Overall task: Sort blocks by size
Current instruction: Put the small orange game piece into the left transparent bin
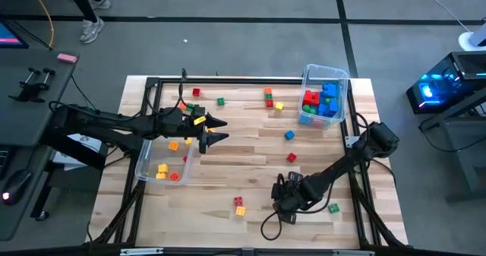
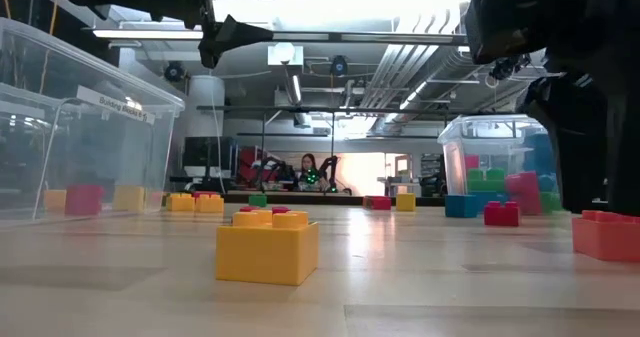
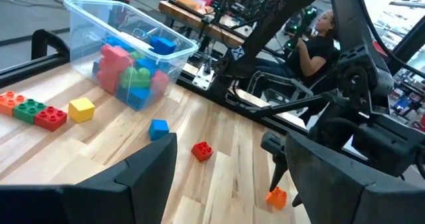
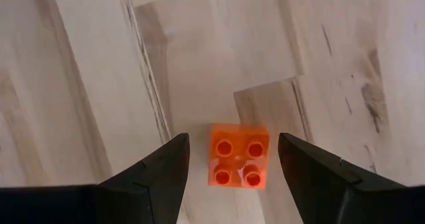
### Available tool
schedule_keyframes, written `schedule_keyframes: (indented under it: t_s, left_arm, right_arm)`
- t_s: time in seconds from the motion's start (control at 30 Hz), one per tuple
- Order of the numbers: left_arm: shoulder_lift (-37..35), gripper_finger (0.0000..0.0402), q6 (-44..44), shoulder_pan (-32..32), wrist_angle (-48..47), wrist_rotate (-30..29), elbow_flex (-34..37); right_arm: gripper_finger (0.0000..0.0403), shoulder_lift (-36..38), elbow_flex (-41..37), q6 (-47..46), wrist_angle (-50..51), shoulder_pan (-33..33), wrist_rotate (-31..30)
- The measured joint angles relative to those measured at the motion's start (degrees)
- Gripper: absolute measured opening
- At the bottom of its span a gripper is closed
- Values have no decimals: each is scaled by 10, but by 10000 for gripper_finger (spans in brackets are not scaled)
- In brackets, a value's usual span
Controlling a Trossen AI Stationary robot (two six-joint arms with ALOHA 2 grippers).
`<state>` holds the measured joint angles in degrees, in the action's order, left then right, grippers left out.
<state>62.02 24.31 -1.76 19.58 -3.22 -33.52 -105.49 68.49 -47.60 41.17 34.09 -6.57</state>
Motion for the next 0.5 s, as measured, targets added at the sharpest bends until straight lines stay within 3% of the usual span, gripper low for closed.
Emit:
schedule_keyframes:
  t_s: [0.5]
  left_arm:
    - [0,266,-10,0,2,1,0]
  right_arm:
    - [226,-63,3,-26,-17,-5,50]
